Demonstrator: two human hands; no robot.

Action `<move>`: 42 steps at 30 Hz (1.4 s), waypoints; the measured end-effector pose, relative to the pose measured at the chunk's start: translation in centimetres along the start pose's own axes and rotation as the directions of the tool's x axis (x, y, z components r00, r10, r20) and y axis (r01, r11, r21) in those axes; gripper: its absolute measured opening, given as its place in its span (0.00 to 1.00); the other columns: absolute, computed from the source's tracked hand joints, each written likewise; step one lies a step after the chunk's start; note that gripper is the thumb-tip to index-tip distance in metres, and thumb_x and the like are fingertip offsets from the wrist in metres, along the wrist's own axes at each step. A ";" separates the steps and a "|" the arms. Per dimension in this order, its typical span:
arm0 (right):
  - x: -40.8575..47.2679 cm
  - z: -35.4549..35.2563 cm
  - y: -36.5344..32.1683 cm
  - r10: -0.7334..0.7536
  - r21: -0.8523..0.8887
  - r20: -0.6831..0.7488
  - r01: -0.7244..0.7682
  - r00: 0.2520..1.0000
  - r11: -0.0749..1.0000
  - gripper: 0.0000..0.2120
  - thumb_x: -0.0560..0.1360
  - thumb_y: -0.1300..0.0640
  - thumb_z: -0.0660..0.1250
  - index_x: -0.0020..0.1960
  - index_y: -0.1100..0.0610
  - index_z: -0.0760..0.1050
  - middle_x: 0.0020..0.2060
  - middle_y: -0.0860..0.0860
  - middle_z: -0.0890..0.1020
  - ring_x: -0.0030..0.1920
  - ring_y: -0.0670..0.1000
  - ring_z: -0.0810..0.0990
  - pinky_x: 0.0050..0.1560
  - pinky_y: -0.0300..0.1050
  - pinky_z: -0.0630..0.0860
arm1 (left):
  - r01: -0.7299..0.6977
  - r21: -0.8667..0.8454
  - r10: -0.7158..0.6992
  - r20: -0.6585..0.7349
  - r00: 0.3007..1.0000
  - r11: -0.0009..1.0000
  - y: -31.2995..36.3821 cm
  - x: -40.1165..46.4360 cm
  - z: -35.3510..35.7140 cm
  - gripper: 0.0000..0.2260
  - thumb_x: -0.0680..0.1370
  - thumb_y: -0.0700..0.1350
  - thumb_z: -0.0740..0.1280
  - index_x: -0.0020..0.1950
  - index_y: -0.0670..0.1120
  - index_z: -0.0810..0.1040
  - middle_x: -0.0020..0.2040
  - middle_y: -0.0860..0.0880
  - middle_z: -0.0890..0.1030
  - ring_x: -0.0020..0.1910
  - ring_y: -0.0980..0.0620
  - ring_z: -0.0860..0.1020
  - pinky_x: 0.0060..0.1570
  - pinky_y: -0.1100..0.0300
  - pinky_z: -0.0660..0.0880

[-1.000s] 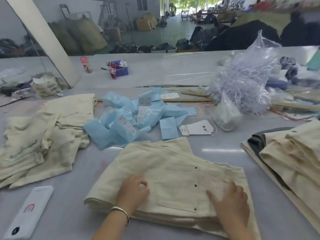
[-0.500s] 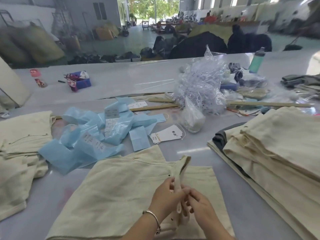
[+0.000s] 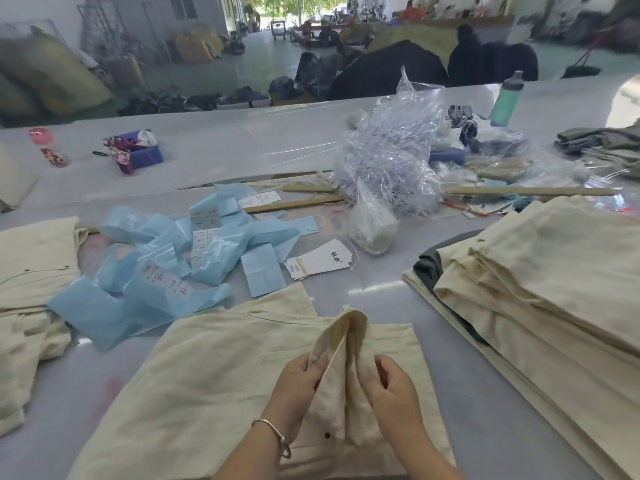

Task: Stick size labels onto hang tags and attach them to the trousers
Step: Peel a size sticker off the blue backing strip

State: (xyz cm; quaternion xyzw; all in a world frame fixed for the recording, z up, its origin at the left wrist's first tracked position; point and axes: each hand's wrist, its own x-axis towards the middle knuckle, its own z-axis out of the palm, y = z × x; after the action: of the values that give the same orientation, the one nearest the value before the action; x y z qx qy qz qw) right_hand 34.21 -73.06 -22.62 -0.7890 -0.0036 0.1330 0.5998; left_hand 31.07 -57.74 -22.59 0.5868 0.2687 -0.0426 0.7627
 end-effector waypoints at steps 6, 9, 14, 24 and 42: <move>1.9 -1.6 -0.5 0.237 0.414 0.159 -0.283 0.958 0.865 0.09 0.80 0.63 0.62 0.48 0.63 0.80 0.45 0.64 0.84 0.45 0.60 0.81 0.53 0.61 0.77 | -0.158 0.273 0.218 -0.205 0.954 0.949 1.7 1.0 -0.5 0.06 0.78 0.46 0.69 0.50 0.45 0.79 0.38 0.49 0.79 0.33 0.58 0.75 0.37 0.62 0.74; 2.3 -1.9 -0.2 0.286 0.509 0.228 -0.364 0.931 0.780 0.09 0.80 0.65 0.60 0.52 0.67 0.78 0.46 0.66 0.83 0.45 0.62 0.82 0.54 0.64 0.77 | -0.402 0.616 0.641 -0.227 0.733 0.677 3.0 0.6 -0.6 0.13 0.73 0.35 0.69 0.51 0.51 0.75 0.43 0.52 0.75 0.30 0.59 0.71 0.34 0.65 0.72; 2.2 -1.9 -0.1 0.165 0.529 0.217 -0.258 0.962 0.809 0.13 0.74 0.74 0.63 0.57 0.63 0.71 0.43 0.64 0.83 0.41 0.61 0.83 0.45 0.57 0.79 | -0.467 0.884 0.747 0.327 0.579 -0.024 3.8 -0.7 -0.6 0.06 0.68 0.39 0.68 0.38 0.49 0.82 0.62 0.45 0.75 0.32 0.50 0.77 0.25 0.61 0.70; 3.2 -1.9 -1.5 -0.043 0.249 0.385 -0.059 0.922 0.967 0.38 0.69 0.74 0.63 0.68 0.39 0.65 0.46 0.61 0.83 0.45 0.55 0.80 0.49 0.49 0.76 | -0.195 0.968 0.324 0.135 0.936 0.160 4.1 0.0 -0.2 0.33 0.68 0.76 0.58 0.56 0.51 0.81 0.75 0.55 0.59 0.68 0.56 0.67 0.63 0.57 0.69; 4.4 -5.8 -0.1 -0.069 -0.208 0.519 0.204 0.852 0.957 0.38 0.72 0.71 0.62 0.76 0.46 0.56 0.38 0.52 0.73 0.33 0.43 0.71 0.35 0.35 0.72 | -0.247 0.781 0.300 0.080 0.950 0.573 1.6 -0.4 -1.5 0.14 0.62 0.45 0.64 0.44 0.40 0.79 0.51 0.56 0.76 0.45 0.57 0.76 0.42 0.67 0.71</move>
State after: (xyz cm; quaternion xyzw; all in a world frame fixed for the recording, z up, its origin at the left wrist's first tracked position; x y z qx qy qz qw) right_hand 39.74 -77.77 -22.06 -0.7945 -0.2344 0.2903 0.4792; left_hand 30.78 -55.98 -21.26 0.8949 0.1526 -0.0190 0.4189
